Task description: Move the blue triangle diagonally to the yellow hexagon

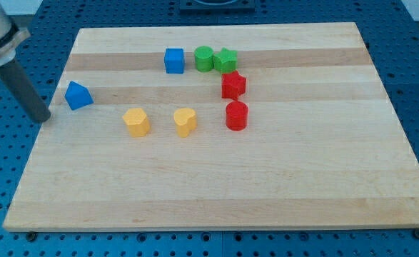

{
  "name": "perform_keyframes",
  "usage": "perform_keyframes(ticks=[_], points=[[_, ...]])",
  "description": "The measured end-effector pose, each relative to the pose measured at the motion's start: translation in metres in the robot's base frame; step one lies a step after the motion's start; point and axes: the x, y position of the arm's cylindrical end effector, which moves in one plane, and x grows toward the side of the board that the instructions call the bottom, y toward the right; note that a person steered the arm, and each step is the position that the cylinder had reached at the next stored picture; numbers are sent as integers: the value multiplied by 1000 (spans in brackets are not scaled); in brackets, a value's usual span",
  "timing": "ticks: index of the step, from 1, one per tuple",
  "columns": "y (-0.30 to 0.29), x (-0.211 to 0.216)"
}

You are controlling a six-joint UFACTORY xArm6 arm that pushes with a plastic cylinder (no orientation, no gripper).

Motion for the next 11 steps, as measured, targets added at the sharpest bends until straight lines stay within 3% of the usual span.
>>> perform_keyframes(ticks=[2, 3, 4, 5, 7, 11], points=[[23, -5], [22, -34], [49, -37], [74, -35], [27, -4], [114, -7]])
